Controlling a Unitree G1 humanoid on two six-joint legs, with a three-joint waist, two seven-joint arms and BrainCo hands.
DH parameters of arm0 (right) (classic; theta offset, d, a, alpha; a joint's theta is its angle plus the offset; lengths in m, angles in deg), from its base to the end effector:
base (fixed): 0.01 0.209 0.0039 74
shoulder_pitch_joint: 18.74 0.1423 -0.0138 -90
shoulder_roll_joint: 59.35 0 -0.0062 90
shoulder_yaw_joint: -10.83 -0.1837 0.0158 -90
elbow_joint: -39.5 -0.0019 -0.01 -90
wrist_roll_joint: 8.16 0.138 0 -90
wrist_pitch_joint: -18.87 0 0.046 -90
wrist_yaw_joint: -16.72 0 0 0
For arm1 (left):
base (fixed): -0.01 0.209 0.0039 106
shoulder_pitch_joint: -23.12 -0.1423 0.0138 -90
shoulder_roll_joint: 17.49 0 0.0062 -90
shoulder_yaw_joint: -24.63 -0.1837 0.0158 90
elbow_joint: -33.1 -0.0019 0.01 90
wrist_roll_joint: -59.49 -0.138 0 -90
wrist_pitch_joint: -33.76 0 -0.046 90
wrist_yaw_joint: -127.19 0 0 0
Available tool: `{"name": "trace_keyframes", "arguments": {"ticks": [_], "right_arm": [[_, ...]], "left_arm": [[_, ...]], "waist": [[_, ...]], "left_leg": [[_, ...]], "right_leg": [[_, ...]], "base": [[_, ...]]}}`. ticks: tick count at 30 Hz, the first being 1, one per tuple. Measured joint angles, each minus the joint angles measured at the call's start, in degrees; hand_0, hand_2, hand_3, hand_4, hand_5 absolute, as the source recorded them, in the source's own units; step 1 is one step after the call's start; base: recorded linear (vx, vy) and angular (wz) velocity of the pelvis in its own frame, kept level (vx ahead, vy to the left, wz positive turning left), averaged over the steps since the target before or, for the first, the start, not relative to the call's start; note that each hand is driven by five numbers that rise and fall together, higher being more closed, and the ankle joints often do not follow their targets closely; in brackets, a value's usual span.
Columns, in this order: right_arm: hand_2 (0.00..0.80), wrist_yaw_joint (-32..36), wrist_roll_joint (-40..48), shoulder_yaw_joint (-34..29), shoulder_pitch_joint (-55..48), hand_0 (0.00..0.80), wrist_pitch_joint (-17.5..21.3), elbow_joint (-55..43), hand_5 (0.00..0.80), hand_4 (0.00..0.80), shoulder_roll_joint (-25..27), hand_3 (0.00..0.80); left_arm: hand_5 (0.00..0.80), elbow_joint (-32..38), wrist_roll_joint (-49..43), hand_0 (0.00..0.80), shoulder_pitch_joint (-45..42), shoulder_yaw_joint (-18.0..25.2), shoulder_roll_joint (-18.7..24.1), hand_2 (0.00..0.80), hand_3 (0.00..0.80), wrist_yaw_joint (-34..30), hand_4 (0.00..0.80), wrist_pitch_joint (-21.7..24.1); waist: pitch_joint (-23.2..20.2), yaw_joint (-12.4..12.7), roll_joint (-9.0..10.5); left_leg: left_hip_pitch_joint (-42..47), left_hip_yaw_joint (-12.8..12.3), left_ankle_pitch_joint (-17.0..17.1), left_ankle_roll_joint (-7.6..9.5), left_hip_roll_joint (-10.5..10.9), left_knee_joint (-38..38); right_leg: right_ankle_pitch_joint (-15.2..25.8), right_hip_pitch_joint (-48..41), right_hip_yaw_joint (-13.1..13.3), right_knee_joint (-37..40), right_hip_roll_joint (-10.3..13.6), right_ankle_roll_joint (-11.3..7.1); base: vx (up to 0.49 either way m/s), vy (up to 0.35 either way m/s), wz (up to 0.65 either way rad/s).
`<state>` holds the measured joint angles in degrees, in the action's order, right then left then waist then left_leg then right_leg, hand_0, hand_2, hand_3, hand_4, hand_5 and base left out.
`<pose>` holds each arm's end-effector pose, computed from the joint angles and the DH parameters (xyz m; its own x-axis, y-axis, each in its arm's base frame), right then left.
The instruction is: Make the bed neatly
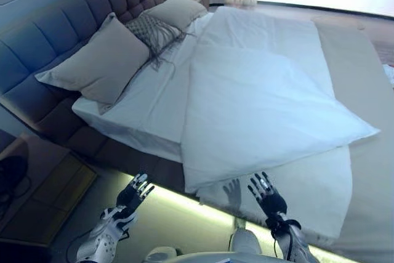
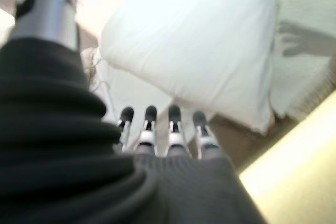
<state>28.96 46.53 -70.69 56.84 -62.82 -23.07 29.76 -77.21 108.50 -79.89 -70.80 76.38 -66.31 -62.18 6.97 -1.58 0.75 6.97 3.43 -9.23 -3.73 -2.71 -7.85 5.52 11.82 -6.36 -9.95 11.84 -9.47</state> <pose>0.1019 -0.2094 -0.0657 0.8794 0.0245 -0.4754 0.2801 0.7808 0.5584 0.1202 0.2262 -0.0465 0.8387 -0.1645 -0.5191 -0.1506 0.8461 -0.5114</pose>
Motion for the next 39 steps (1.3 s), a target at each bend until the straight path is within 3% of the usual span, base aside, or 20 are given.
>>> {"name": "trace_keyframes", "arguments": {"ticks": [2,4,6,8,9,10,11,12,19,20,21,22,23,24,26,28,30,34,37,39], "right_arm": [[0.000,-0.4,-0.1,0.1,0.4,0.000,-1.3,-1.1,0.000,0.000,2.2,0.000],[0.000,-0.3,0.0,-0.2,0.9,0.000,-2.2,-2.3,0.000,0.000,4.1,0.000],[0.000,-0.2,0.0,-0.8,2.0,0.000,-2.4,-1.9,0.000,0.000,4.5,0.000],[0.000,-0.3,0.1,-0.8,2.6,0.000,-2.4,-1.4,0.000,0.000,3.5,0.000],[0.000,-0.3,0.1,-0.8,3.0,0.000,-2.4,-1.4,0.000,0.000,3.4,0.000],[0.000,-0.3,0.2,-0.9,2.6,0.000,-2.2,-1.3,0.000,0.000,3.2,0.000],[0.000,-0.4,0.5,-1.1,2.4,0.000,-1.9,-0.6,0.000,0.000,3.2,0.000],[0.000,-0.4,1.3,-1.1,1.8,0.000,-1.4,-0.3,0.000,0.000,3.3,0.000],[0.000,-1.6,4.1,-2.1,-2.1,0.000,-0.9,-0.3,0.000,0.000,4.1,0.000],[0.000,-1.6,4.5,-2.2,-1.8,0.000,-0.8,-0.5,0.000,0.000,4.7,0.000],[0.000,-1.5,4.5,-2.1,-1.1,0.000,-0.8,-0.5,0.000,0.000,5.5,0.000],[0.000,-1.5,4.5,-1.4,-1.4,0.000,-0.9,-0.3,0.000,0.000,4.8,0.000],[0.000,-1.3,4.6,-1.2,-1.3,0.000,-0.7,-0.3,0.000,0.000,4.5,0.000],[0.000,-1.5,4.6,-1.7,-0.8,0.000,-0.6,0.7,0.000,0.000,3.7,0.000],[0.000,-1.5,4.8,-1.8,-1.0,0.000,0.0,0.6,0.000,0.000,2.8,0.000],[0.000,-1.6,5.0,-2.4,-0.1,0.000,0.4,0.8,0.000,0.000,3.0,0.000],[0.000,-1.6,5.0,-2.0,0.2,0.000,0.4,1.3,0.000,0.000,2.2,0.000],[0.000,-1.7,5.0,-1.6,1.3,0.000,0.5,1.4,0.000,0.000,0.2,0.000],[0.000,-3.9,5.0,0.9,1.8,0.000,1.0,1.4,0.000,0.000,-0.2,0.000],[0.000,-5.3,5.0,1.5,1.7,0.000,1.6,0.5,0.000,0.000,-2.4,0.000]], "left_arm": [[0.000,1.4,0.1,0.000,-2.4,0.2,-0.4,0.000,0.000,-0.3,0.000,-0.1],[0.000,1.6,0.1,0.000,-3.2,1.2,-0.8,0.000,0.000,-0.6,0.000,-0.5],[0.000,1.6,0.3,0.000,-2.1,0.8,-0.9,0.000,0.000,-0.7,0.000,-0.4],[0.000,1.5,1.4,0.000,-1.5,0.4,-0.9,0.000,0.000,-0.7,0.000,-0.4],[0.000,1.4,1.4,0.000,-1.1,0.2,-0.9,0.000,0.000,-1.0,0.000,0.1],[0.000,1.2,1.4,0.000,-0.6,-0.5,-0.1,0.000,0.000,-1.5,0.000,0.5],[0.000,0.5,1.4,0.000,0.3,-1.1,-0.6,0.000,0.000,-1.7,0.000,0.6],[0.000,0.5,1.4,0.000,0.7,-2.4,-0.7,0.000,0.000,-2.2,0.000,0.8],[0.000,0.3,1.4,0.000,6.1,-4.9,-3.7,0.000,0.000,-3.3,0.000,1.3],[0.000,0.3,1.4,0.000,5.7,-4.9,-4.4,0.000,0.000,-3.2,0.000,1.5],[0.000,0.8,1.4,0.000,5.5,-4.5,-4.9,0.000,0.000,-3.2,0.000,1.9],[0.000,0.4,1.4,0.000,4.7,-3.9,-3.6,0.000,0.000,-3.1,0.000,2.2],[0.000,-1.0,1.3,0.000,3.7,-3.7,-3.0,0.000,0.000,-3.0,0.000,2.3],[0.000,-3.7,1.2,0.000,4.2,-3.8,-3.0,0.000,0.000,-2.9,0.000,1.7],[0.000,-4.4,1.2,0.000,1.7,-2.2,-3.1,0.000,0.000,-3.2,0.000,1.6],[0.000,-4.5,1.1,0.000,1.6,-1.6,-3.5,0.000,0.000,-3.4,0.000,1.4],[0.000,-4.8,0.4,0.000,0.8,0.3,-3.8,0.000,0.000,-3.8,0.000,0.8],[0.000,-5.6,-1.1,0.000,0.4,2.2,-3.6,0.000,0.000,-3.8,0.000,-0.3],[0.000,-5.8,-1.1,0.000,1.3,2.1,-3.5,0.000,0.000,-3.7,0.000,-1.0],[0.000,-6.1,-1.1,0.000,3.4,2.0,-2.6,0.000,0.000,-3.1,0.000,-0.8]], "waist": [[-0.2,-0.5,-1.30],[-0.3,-0.5,-1.62],[-0.3,-0.5,-1.03],[-0.9,-0.2,0.78],[-1.1,0.5,1.09],[-1.8,0.3,2.44],[-2.1,-0.5,2.91],[-2.5,-0.6,3.09],[-3.0,-1.9,-1.16],[-3.1,-0.3,-4.03],[-2.8,1.5,-5.89],[-2.4,3.0,-3.77],[-1.7,3.6,-1.63],[-0.1,3.7,-1.72],[-0.7,5.7,-0.65],[0.4,7.2,-3.04],[0.5,9.2,-4.68],[-0.3,10.8,-5.84],[-0.9,10.5,-4.34],[-1.4,9.8,-2.58]], "left_leg": [[1.3,-0.1,-0.8,-0.62,-3.5,-0.6],[1.8,-0.6,-0.8,-0.70,-5.3,-2.0],[-0.4,-1.5,0.6,-0.32,-5.7,-6.5],[-4.1,-2.2,5.6,0.23,-5.7,-11.7],[-5.9,-2.5,6.5,0.63,-6.5,-14.0],[-6.7,-3.4,6.6,0.65,-5.8,-16.0],[-6.7,-3.6,7.1,0.80,-6.2,-16.1],[-6.5,-3.6,7.8,1.06,-6.0,-14.7],[-4.8,-4.8,7.3,1.53,-5.4,-0.7],[-4.6,-5.2,5.7,3.37,-7.7,2.4],[-3.6,-5.1,3.0,-4.90,-9.9,3.7],[-2.9,-6.8,2.4,-6.37,-8.2,2.8],[-1.6,-6.3,1.7,-7.07,-6.4,0.2],[-5.3,-5.3,1.2,-6.97,-6.4,-7.6],[-9.9,-2.3,2.7,-5.65,-4.2,-1.1],[-13.2,0.0,7.6,-4.90,-4.5,6.5],[-15.3,1.5,10.5,-5.22,-4.3,8.9],[-16.4,1.6,10.8,-4.33,-3.8,6.8],[-14.4,-1.2,15.1,0.53,0.5,2.8],[-13.7,-3.0,12.8,2.66,3.5,1.1]], "right_leg": [[-2.9,0.0,-1.0,-4.3,-2.8,5.20],[-4.7,-0.6,-1.6,-5.3,-5.0,7.83],[-4.9,-2.0,-1.9,-3.0,-6.0,8.12],[-4.1,-4.1,-2.3,0.8,-6.1,6.88],[-5.5,-3.0,-2.0,-3.8,-6.0,7.19],[-9.4,-2.5,-1.8,-6.9,-5.6,9.27],[-9.6,-2.9,-2.1,-6.7,-5.9,10.88],[-9.6,-3.1,-2.2,-5.9,-6.0,10.90],[-7.6,-3.0,-3.1,0.0,-8.5,9.31],[-7.4,-2.5,-3.5,-0.8,-10.9,9.74],[-11.9,1.9,-3.8,-14.6,-12.4,10.87],[-17.6,1.4,-3.4,-21.5,-10.6,9.57],[-21.4,-2.6,-2.8,-16.9,-9.8,13.35],[-19.6,-6.6,-1.6,-13.0,-10.3,13.33],[-15.5,-9.6,1.4,-4.2,-10.1,12.89],[-13.3,-12.2,1.4,0.4,-10.9,12.61],[-13.6,-14.8,2.1,1.9,-11.5,12.11],[-15.5,-16.8,3.6,1.8,-10.8,9.70],[-18.1,-18.7,4.5,0.6,-4.9,6.04],[-19.3,-19.2,3.7,-4.2,-0.6,4.97]], "base": [[0.282,-0.387,0.14],[0.265,-0.372,-0.01],[0.184,-0.297,0.02],[0.144,-0.204,-0.10],[0.144,-0.110,-0.05],[0.142,-0.049,0.08],[0.113,0.012,0.16],[0.099,0.060,0.13],[0.139,0.064,0.21],[0.227,0.042,-0.55],[0.240,0.037,-0.84],[0.237,0.028,-0.73],[0.233,0.024,-0.17],[0.247,0.037,0.12],[0.270,0.052,0.02],[0.317,0.065,-0.03],[0.370,0.108,-0.16],[0.312,0.187,-0.50],[0.288,0.243,-0.69],[0.206,0.139,-0.33]]}}
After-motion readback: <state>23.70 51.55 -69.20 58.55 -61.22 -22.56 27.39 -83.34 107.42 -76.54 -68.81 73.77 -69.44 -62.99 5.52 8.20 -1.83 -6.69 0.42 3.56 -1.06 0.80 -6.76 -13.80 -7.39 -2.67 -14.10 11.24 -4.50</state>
